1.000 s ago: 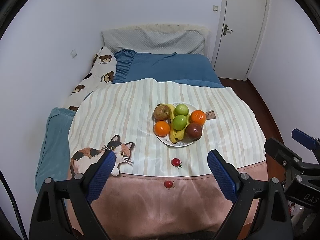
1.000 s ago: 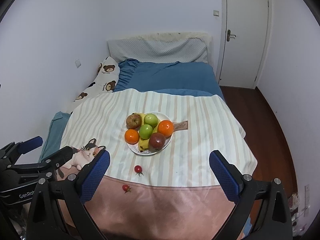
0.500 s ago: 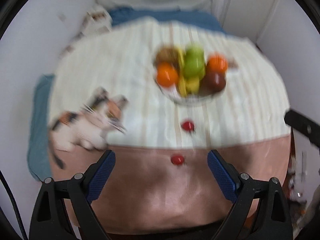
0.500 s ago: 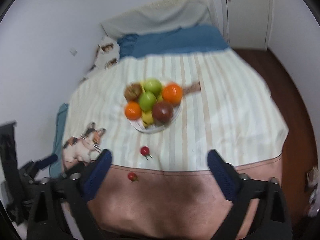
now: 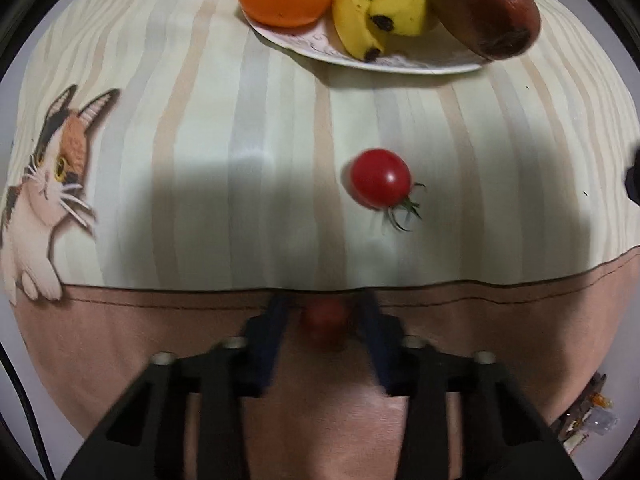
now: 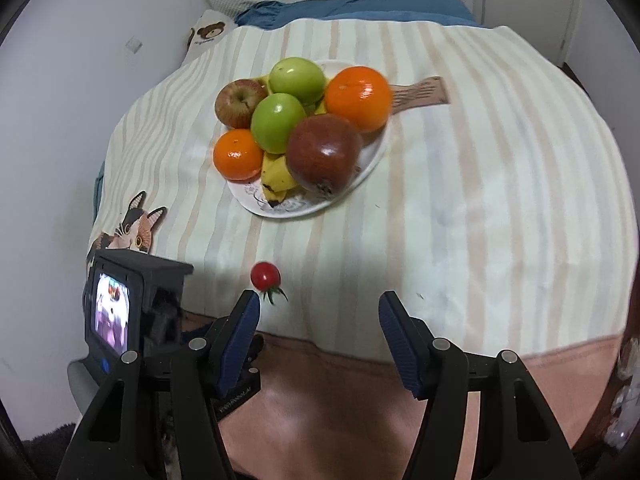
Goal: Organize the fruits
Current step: 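Grasp a cherry tomato with the left gripper while the right gripper grasps another, then place both cherry tomatoes on the plate among the fruit and open both grippers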
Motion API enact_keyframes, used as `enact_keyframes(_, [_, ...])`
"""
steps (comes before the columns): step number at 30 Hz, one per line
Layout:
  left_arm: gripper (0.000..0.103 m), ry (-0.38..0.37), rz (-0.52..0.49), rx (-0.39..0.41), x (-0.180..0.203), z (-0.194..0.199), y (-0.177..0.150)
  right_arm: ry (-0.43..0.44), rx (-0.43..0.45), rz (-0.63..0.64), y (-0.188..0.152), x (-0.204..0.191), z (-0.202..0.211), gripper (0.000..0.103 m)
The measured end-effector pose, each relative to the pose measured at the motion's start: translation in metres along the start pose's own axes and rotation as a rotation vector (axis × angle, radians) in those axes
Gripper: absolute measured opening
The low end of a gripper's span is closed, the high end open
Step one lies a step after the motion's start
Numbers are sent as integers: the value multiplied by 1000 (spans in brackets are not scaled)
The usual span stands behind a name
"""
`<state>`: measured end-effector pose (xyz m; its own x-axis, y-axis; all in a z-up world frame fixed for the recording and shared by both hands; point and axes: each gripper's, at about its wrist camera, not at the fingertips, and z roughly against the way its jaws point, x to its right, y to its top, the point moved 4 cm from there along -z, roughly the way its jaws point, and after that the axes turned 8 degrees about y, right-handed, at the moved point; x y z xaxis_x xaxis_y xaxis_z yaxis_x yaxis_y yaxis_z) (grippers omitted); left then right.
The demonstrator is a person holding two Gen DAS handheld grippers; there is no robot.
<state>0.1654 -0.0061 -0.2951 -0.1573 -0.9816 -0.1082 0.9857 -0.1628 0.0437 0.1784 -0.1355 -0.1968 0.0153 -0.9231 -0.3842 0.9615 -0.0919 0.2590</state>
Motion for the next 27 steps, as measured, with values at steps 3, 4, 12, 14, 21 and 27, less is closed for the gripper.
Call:
enact_keyframes(3, [23,18,26,16,-15,6,-2,25,-32,17,9,-10,-22,65])
enact_keyframes(4, [23,28,39,20,-23,8,-3,30,-45,29,12,-15,-32,65])
enact_keyframes(12, [23,30,184,6,-79,14,-18,59,-151,65,9,-39,-108,63])
enact_keyframes(14, [23,10,218,-9,-87,13,-19,46,-169,87,6,-43,-122,41])
enact_keyframes(21, [23,-27,240,20,-89,29,-14,32,-124,130,1,-51,-124,30])
enact_keyframes(27, [23,-146,233,83,-68,73,21,81,-9,111,17,-51,-68,30])
